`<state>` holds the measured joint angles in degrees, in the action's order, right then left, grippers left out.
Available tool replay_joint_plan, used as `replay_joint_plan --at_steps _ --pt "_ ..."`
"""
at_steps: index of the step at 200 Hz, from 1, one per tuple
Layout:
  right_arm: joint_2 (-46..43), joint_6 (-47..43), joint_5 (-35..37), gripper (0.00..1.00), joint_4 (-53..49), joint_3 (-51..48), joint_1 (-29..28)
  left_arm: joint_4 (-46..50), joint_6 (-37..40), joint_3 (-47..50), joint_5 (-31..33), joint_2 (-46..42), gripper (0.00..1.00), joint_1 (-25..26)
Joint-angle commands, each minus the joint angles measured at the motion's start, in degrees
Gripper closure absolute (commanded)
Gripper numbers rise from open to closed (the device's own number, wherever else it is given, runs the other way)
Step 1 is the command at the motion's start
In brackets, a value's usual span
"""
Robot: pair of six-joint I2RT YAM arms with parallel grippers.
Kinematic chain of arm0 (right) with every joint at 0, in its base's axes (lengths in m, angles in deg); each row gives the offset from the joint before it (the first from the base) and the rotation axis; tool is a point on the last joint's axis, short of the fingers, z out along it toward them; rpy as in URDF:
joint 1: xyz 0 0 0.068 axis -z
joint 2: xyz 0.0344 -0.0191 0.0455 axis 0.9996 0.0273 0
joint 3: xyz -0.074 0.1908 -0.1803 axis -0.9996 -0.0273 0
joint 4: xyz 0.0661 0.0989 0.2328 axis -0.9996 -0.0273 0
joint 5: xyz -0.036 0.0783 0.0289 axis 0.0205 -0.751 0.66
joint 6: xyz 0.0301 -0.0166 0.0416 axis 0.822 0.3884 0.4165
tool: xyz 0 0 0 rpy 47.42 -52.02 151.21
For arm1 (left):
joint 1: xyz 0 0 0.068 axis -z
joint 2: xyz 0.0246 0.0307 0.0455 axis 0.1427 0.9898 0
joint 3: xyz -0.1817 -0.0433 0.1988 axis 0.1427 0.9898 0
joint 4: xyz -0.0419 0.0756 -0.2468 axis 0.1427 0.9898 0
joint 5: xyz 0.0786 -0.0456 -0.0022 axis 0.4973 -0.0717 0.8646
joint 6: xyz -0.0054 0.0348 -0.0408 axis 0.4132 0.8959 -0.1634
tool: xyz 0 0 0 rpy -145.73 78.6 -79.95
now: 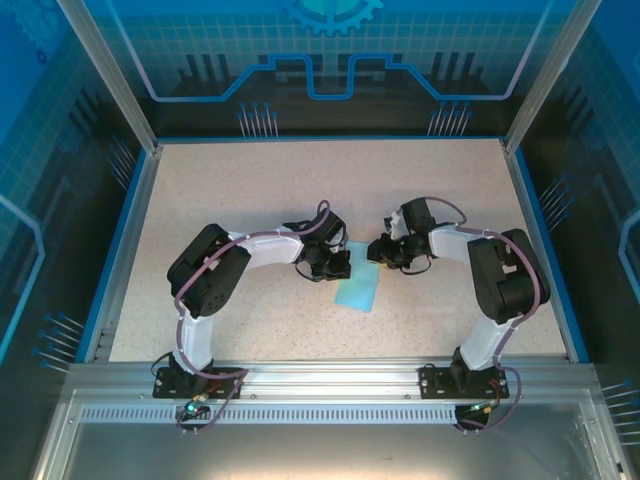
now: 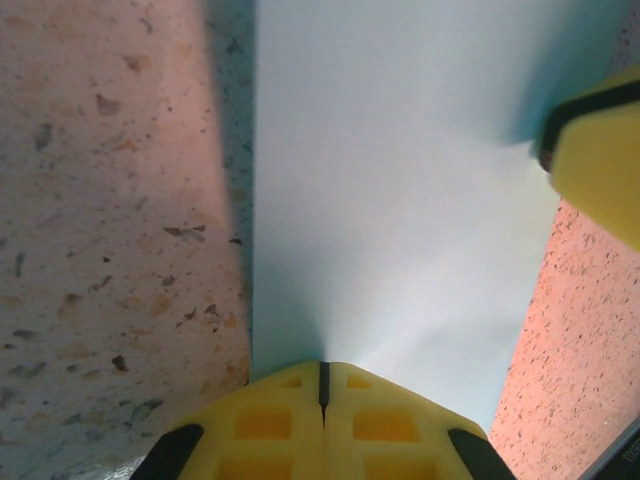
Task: Fold a paper plane with a square sheet of paper (pick it up from the middle)
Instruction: Fold the square sheet of paper in half at the center of the table.
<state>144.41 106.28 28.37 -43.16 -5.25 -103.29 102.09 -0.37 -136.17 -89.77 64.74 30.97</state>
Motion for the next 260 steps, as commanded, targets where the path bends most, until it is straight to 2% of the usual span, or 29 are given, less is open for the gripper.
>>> replay_joint_plan --at_steps 1,28,91,127,184,218,260 --pt "1.8 -0.6 3.9 0.75 -1.0 0.5 0.4 1.9 1.4 -1.2 -0.4 1.7 1.0 0.5" --pt "3.2 0.3 6.3 0.76 -1.8 0.2 0.4 2.1 1.7 -1.3 -0.7 2.0 1.0 0.5" --pt "-4.4 0.4 -1.3 0.74 -1.6 4.3 0.4 2.7 2.2 -1.3 -0.6 1.9 1.0 0.5" --pt "-0.4 0.1 -0.2 0.75 -2.5 6.8 0.7 2.8 2.2 -1.7 -0.6 1.9 1.0 0.5" --pt "5.5 1.0 2.4 0.75 0.7 3.8 1.7 2.8 2.2 -1.6 -0.6 1.7 1.0 0.5" --pt "7.9 1.0 0.5 0.75 2.0 3.3 2.1 3.1 2.3 -1.6 -0.6 1.6 1.0 0.5" --pt "0.8 1.3 -4.1 0.74 2.2 4.6 3.7 3.3 2.4 -1.4 -0.6 1.4 1.0 0.5"
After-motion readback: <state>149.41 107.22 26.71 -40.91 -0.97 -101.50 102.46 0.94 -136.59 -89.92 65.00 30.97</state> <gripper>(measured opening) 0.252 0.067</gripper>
